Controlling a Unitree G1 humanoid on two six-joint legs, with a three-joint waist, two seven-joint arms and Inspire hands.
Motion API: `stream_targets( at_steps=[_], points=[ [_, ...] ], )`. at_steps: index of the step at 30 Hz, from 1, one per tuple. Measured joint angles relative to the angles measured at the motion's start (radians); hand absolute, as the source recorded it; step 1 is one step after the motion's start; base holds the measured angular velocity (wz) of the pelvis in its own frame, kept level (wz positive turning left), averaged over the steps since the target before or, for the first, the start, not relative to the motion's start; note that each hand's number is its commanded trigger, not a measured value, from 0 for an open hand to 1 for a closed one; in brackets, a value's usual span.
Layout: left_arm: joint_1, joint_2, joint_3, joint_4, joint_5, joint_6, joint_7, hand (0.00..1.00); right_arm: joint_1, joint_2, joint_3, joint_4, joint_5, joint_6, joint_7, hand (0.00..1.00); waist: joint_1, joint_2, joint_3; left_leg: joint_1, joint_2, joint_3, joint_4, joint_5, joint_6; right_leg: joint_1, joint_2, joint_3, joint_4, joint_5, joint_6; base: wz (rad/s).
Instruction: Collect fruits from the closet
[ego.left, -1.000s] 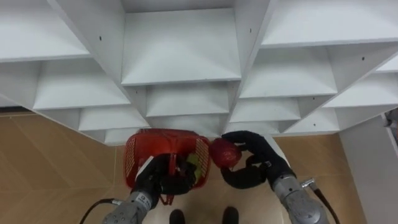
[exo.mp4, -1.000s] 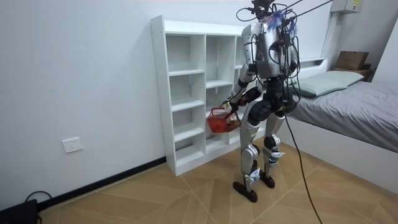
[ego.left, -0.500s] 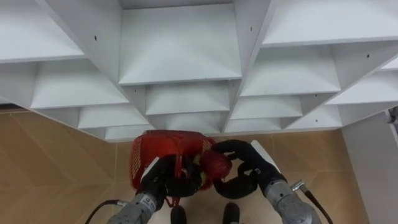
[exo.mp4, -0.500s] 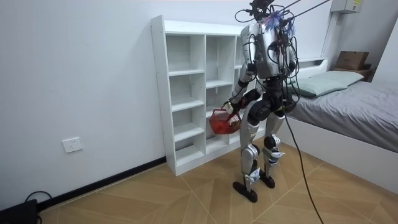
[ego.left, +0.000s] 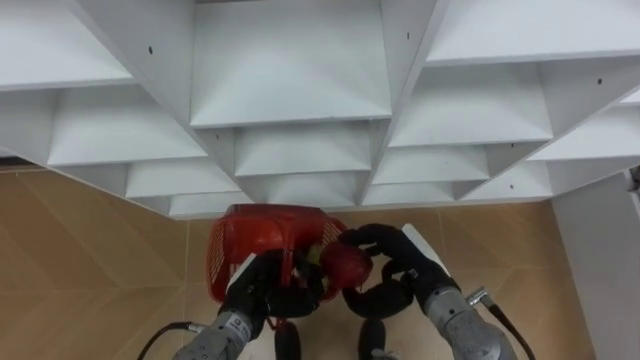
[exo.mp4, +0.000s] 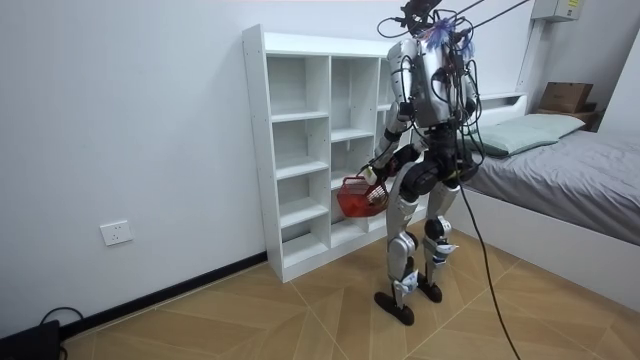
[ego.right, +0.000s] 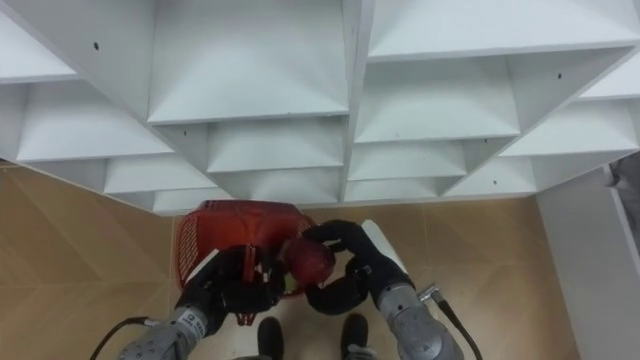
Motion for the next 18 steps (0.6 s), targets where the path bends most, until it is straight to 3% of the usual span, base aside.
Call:
stream_targets(
  at_steps=[4, 6, 7, 8, 9, 18],
  points=[
    [-0.001, -0.001, 0.000, 0.000, -0.001, 0.000, 0.000, 1.00, -0.002, 0.000, 0.000, 0.000, -0.005, 0.000, 0.000, 1.00, 0.001, 0.000, 0.0001, -0.003, 0.000, 0.000, 0.000, 0.000, 0.000, -0.004, 0.000, 0.000, 0.002, 0.000, 0.000, 0.00],
    [-0.001, -0.001, 0.000, 0.000, -0.001, 0.000, 0.000, 1.00, -0.004, 0.000, 0.001, 0.000, -0.006, 0.000, 0.000, 0.85, 0.001, 0.000, 0.0000, -0.005, 0.000, 0.001, 0.000, 0.000, 0.000, -0.007, 0.000, 0.000, 0.003, 0.000, -0.001, 0.00],
    [-0.001, -0.001, 0.000, 0.000, -0.002, 0.000, 0.000, 1.00, -0.005, 0.000, 0.001, 0.000, -0.006, 0.000, 0.000, 0.60, 0.002, 0.000, 0.0000, -0.005, 0.000, 0.001, 0.000, 0.000, 0.000, -0.007, 0.000, 0.000, 0.003, 0.000, -0.001, 0.00],
    [-0.001, -0.001, 0.000, 0.000, -0.002, 0.000, 0.000, 1.00, -0.005, 0.000, 0.001, 0.000, -0.007, 0.000, 0.000, 0.20, 0.001, 0.000, 0.0000, -0.005, 0.000, 0.001, 0.000, 0.000, 0.000, -0.007, 0.000, 0.000, 0.003, 0.000, -0.001, 0.00],
    [-0.001, -0.001, 0.000, 0.000, -0.002, 0.000, 0.000, 1.00, -0.005, 0.000, 0.001, 0.000, -0.009, 0.000, 0.000, 0.00, 0.001, 0.000, 0.0000, -0.005, 0.000, 0.002, 0.000, 0.000, 0.000, -0.007, 0.000, 0.000, 0.003, 0.000, -0.001, 0.00],
    [-0.005, -0.009, -0.037, 0.000, -0.031, -0.001, -0.003, 1.00, -0.016, 0.005, 0.031, 0.000, -0.029, 0.009, 0.004, 0.00, 0.000, 0.000, 0.0000, -0.004, 0.000, 0.002, 0.000, 0.000, 0.000, -0.006, 0.000, 0.007, 0.003, 0.000, -0.001, 0.00]
  ],
)
